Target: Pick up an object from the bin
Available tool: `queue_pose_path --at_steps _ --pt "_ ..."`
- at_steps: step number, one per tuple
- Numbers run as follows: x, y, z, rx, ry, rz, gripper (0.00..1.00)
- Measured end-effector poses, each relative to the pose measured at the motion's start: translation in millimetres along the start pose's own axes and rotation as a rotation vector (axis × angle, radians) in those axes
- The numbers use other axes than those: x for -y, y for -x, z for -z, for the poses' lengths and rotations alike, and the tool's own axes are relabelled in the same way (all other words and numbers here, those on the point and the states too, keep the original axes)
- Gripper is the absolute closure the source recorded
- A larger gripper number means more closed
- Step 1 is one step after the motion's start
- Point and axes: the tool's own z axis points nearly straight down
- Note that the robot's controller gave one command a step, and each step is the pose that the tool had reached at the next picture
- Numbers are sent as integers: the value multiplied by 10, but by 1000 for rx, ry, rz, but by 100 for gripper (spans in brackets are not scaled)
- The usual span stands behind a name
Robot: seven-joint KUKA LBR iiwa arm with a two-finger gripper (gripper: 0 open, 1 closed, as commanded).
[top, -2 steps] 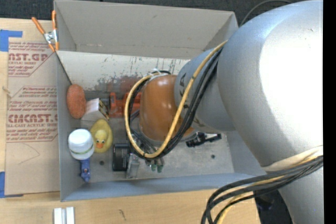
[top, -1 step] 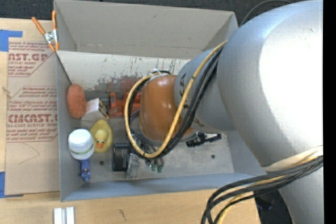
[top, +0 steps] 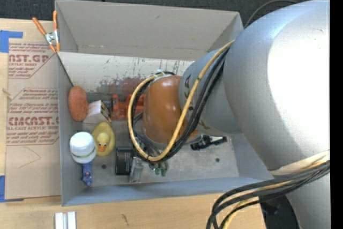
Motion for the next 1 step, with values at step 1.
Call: queue_pose_path --at_steps 1 --pt "1 -11 125 -4 -1 1 100"
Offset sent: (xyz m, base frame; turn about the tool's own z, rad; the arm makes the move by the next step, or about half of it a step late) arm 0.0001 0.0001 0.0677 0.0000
